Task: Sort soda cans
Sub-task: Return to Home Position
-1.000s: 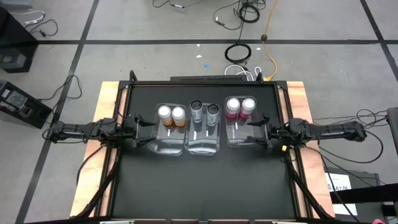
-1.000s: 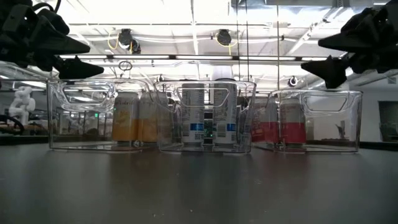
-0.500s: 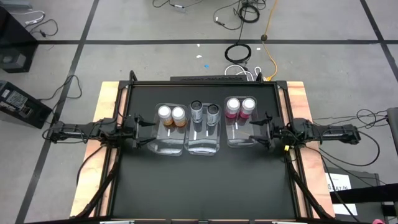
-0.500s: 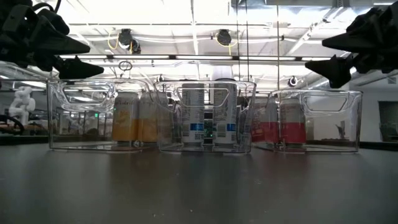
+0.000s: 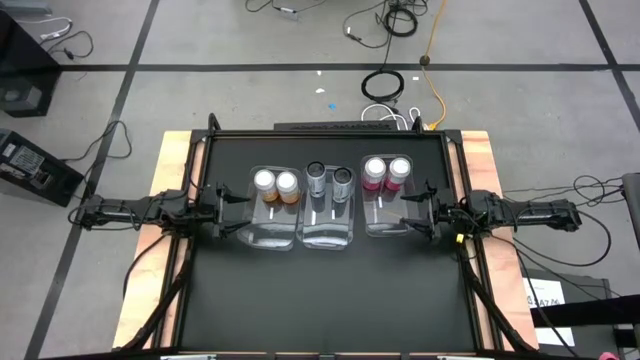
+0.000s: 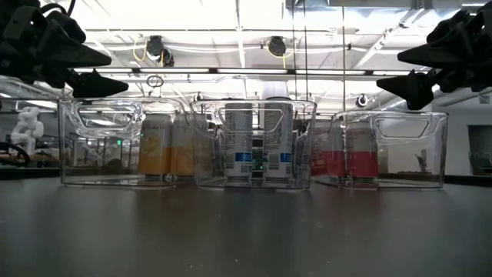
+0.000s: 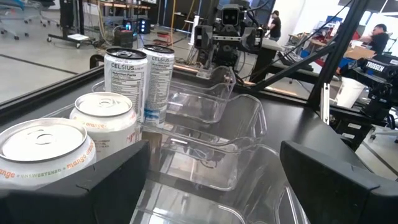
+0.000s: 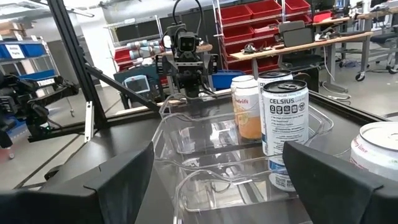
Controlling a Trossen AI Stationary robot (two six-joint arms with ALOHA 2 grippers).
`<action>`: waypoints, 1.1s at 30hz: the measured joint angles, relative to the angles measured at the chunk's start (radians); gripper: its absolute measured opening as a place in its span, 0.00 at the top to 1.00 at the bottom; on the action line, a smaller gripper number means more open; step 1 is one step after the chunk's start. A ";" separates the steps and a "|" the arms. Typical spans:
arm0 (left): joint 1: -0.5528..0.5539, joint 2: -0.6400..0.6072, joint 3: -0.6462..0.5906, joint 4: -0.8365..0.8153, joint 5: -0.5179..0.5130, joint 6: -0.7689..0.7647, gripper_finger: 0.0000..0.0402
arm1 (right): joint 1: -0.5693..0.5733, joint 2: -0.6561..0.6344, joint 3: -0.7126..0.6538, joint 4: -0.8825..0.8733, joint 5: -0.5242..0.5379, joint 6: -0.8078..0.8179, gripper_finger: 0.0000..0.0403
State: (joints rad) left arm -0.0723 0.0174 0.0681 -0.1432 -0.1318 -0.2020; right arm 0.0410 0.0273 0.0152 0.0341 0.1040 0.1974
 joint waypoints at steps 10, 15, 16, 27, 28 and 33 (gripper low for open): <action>0.000 0.000 0.000 0.000 0.000 0.000 0.08 | 0.000 0.000 0.000 0.000 -0.001 0.000 0.13; 0.000 0.000 0.000 0.000 0.000 0.006 0.08 | 0.000 0.000 0.000 0.000 -0.001 0.000 0.13; 0.000 0.000 0.000 0.000 -0.001 0.013 0.08 | 0.000 0.000 0.000 0.000 -0.001 0.000 0.13; 0.000 0.000 -0.021 0.065 -0.004 0.129 0.08 | 0.000 0.000 -0.001 0.000 -0.001 0.000 0.13; 0.000 0.000 -0.035 0.109 0.006 0.131 0.08 | 0.000 0.000 -0.001 0.000 -0.001 0.000 0.13; 0.000 0.001 -0.061 0.176 0.021 0.153 0.08 | 0.000 0.000 -0.001 0.000 -0.002 -0.001 0.13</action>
State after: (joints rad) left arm -0.0723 0.0183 0.0067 0.0330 -0.1109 -0.0486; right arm 0.0410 0.0277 0.0145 0.0338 0.1024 0.1967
